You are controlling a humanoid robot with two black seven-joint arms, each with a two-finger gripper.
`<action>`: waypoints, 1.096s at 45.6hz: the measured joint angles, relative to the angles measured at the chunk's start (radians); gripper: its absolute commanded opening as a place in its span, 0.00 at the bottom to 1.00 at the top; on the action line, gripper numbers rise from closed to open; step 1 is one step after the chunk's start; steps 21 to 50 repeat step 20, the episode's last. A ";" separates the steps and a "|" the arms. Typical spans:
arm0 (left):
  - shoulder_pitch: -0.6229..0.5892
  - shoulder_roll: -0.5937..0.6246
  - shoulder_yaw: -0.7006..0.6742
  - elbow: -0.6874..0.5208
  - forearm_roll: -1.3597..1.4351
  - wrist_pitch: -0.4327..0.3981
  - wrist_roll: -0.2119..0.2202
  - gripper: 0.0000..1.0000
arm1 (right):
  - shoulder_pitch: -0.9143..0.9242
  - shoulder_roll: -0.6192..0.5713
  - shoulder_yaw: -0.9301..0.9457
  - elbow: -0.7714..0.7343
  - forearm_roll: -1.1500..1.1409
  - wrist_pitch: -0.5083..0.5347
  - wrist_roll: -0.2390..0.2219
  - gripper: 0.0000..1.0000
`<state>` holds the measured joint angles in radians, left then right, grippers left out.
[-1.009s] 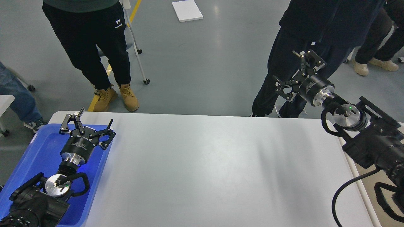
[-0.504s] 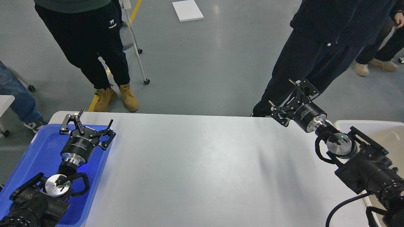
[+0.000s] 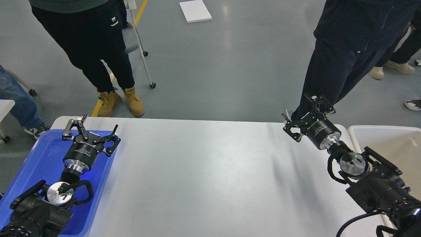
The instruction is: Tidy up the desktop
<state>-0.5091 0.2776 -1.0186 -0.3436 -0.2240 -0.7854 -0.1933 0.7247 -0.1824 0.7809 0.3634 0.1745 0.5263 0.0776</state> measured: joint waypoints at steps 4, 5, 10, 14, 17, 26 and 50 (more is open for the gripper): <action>0.000 0.000 0.000 0.000 0.000 0.000 0.000 1.00 | -0.007 0.001 0.001 -0.003 0.002 0.002 0.001 1.00; 0.000 0.000 0.000 0.000 0.000 0.000 0.000 1.00 | -0.007 0.002 0.001 -0.003 0.002 0.003 0.001 1.00; 0.000 0.000 0.000 0.000 0.000 0.000 0.000 1.00 | -0.013 0.003 0.001 -0.006 0.003 0.004 0.001 1.00; 0.000 0.000 0.000 0.000 0.000 0.000 0.000 1.00 | -0.016 0.003 0.002 -0.014 0.004 0.005 0.002 1.00; 0.000 0.000 0.000 0.000 0.000 0.000 0.000 1.00 | -0.017 0.003 0.002 -0.022 0.004 0.005 0.002 1.00; 0.000 0.000 0.000 0.000 0.000 0.000 0.000 1.00 | -0.017 0.003 0.002 -0.028 0.004 0.005 0.002 1.00; 0.000 0.000 0.000 0.000 0.000 0.000 0.000 1.00 | -0.017 0.003 0.002 -0.028 0.004 0.005 0.002 1.00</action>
